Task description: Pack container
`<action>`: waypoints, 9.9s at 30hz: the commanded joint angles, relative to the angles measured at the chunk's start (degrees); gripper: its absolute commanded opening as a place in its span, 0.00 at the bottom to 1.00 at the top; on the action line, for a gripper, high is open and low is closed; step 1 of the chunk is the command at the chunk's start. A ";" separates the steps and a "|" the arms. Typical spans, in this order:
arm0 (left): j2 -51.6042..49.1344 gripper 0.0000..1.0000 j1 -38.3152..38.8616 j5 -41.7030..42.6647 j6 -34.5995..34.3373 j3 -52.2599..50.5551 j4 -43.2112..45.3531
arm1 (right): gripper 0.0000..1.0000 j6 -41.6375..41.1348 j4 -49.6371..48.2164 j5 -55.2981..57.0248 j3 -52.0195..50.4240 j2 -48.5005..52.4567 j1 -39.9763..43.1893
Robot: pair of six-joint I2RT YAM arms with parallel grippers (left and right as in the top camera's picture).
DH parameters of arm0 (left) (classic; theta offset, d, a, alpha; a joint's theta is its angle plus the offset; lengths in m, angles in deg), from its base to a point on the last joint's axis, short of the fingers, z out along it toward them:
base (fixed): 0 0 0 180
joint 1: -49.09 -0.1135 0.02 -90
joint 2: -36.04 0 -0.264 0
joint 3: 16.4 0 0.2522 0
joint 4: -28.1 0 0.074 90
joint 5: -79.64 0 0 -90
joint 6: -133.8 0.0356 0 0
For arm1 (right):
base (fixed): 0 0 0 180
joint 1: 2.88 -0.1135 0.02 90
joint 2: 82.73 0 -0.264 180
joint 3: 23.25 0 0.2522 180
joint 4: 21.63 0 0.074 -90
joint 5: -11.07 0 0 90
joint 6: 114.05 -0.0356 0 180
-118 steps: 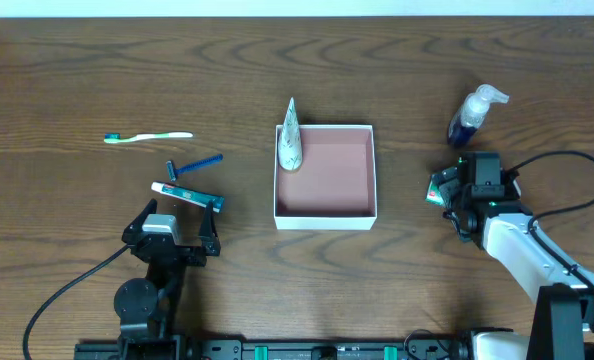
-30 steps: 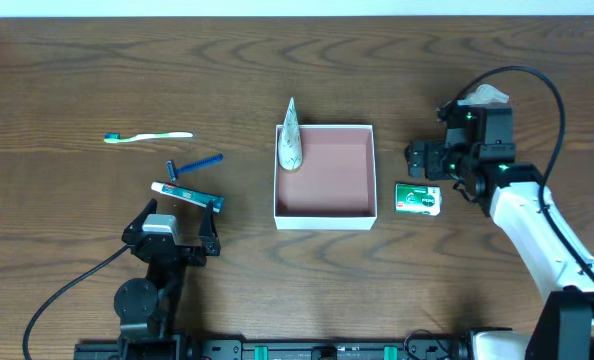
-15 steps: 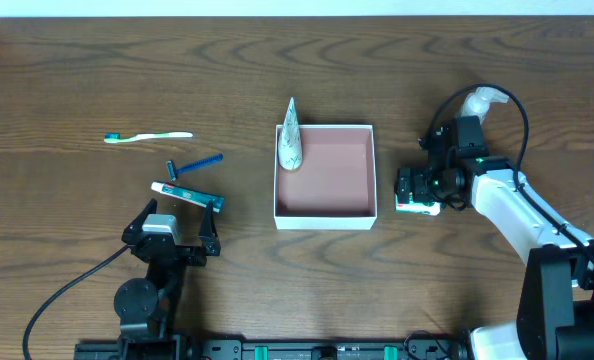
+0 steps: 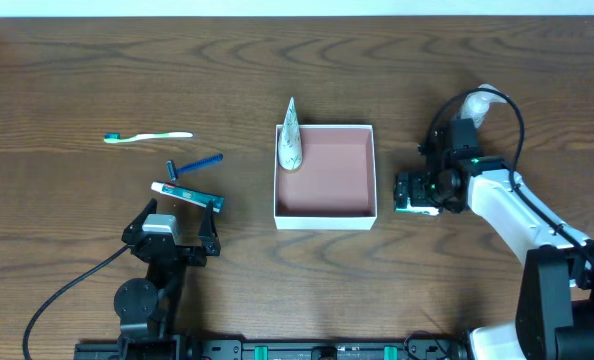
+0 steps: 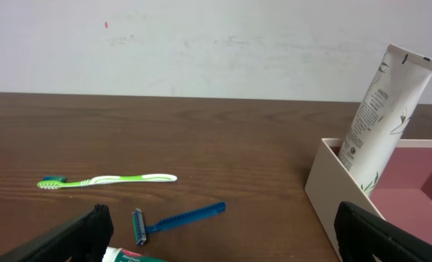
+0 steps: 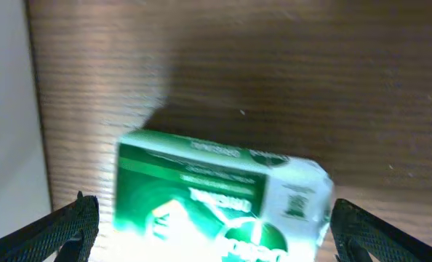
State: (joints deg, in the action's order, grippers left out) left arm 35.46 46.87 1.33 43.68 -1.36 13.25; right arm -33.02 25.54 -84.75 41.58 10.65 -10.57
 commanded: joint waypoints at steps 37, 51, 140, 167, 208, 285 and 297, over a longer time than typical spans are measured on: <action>0.35 0.98 -0.28 1.18 0.33 -1.05 -1.86 | 0.73 -0.28 12.22 -1.16 13.75 6.45 -1.33; 0.35 0.98 -0.28 1.18 0.33 -1.05 -1.84 | 0.68 2.38 22.05 -11.96 25.07 -8.61 -0.46; 0.35 0.98 -0.28 1.18 0.33 -1.05 -1.84 | 0.84 50.40 1.88 -14.12 24.98 11.52 -31.76; 0.35 0.98 -0.28 1.18 0.33 -1.05 -1.86 | 0.86 43.58 9.99 -6.25 25.00 -4.04 -31.54; 0.35 0.98 -0.28 1.18 0.33 -1.05 -1.86 | 0.99 -22.23 -2.05 14.19 25.00 4.04 12.15; 0.35 0.98 -0.28 1.18 0.33 -1.05 -1.86 | 0.16 -32.20 -10.80 -17.84 25.00 -9.27 -4.42; 0.35 0.98 -0.28 1.18 0.33 -1.05 -1.86 | 0.17 -34.77 -7.63 5.73 24.98 -8.11 -18.71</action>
State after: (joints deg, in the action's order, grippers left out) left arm 35.46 46.87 1.33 43.68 -1.36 13.25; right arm -65.63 18.28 -87.29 65.75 3.07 -26.54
